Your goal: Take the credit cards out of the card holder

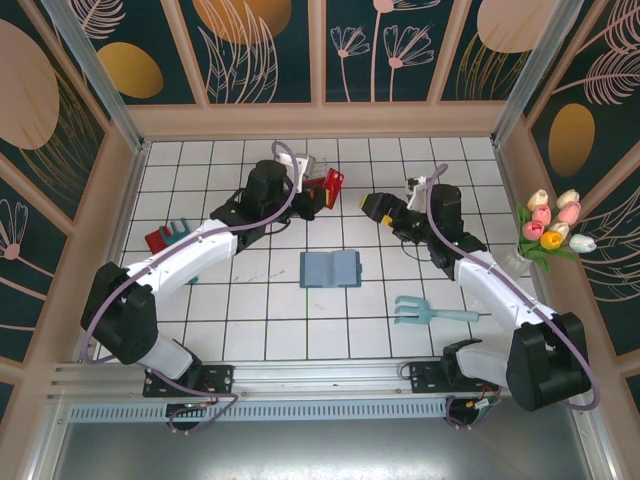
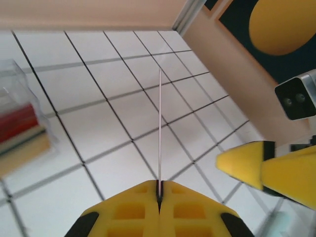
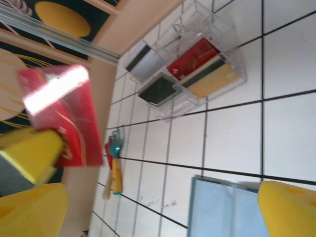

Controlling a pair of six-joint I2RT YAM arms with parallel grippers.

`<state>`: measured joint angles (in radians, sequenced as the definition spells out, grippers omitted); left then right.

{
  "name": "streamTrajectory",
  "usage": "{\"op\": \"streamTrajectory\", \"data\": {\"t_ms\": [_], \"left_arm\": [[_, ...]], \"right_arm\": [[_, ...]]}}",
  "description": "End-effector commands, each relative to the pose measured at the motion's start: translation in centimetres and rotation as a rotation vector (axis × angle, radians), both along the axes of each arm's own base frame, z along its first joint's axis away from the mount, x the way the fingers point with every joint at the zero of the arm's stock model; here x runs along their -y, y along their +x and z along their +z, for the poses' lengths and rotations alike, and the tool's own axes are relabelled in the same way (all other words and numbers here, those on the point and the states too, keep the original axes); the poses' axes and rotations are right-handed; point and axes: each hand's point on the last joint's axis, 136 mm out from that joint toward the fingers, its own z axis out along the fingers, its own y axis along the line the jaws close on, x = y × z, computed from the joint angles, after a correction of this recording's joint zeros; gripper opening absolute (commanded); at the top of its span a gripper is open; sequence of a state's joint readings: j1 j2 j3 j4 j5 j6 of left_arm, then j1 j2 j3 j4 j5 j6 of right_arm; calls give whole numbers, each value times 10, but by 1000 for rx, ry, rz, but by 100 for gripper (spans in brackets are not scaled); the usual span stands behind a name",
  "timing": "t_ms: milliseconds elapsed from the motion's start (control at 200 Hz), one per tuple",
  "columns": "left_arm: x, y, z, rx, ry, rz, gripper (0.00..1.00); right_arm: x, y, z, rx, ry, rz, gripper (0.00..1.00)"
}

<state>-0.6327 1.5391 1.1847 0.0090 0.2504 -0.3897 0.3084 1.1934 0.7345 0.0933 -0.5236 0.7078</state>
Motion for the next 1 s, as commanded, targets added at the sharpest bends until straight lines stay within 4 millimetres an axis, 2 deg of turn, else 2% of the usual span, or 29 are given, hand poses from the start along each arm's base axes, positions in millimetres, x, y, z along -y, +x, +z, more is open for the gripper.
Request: {"op": "streamTrajectory", "data": {"t_ms": [0,245,400,475,576,701,726,746,996], "left_arm": [[-8,13,4,172,242,-82,0],[-8,34,34,368,404,-172,0],[-15,39,37,444,469,-217,0],[-16,35,34,449,460,-293,0],[-18,34,22,459,490,-364,0],[-21,40,-4,454,549,-418,0],[-22,41,-4,458,558,-417,0],[-22,46,-18,432,575,-426,0],[-37,72,-82,370,745,-505,0]], "right_arm": [[8,-2,5,40,-70,-4,99],[6,3,9,49,-130,35,99],[7,6,16,63,-167,40,99],[10,8,15,70,-192,34,99],[11,9,9,64,-210,39,99],[9,8,-2,41,-203,58,99],[9,8,-4,37,-202,59,99],[9,7,-5,35,-202,61,99],[11,7,-20,4,-173,64,99]]}}
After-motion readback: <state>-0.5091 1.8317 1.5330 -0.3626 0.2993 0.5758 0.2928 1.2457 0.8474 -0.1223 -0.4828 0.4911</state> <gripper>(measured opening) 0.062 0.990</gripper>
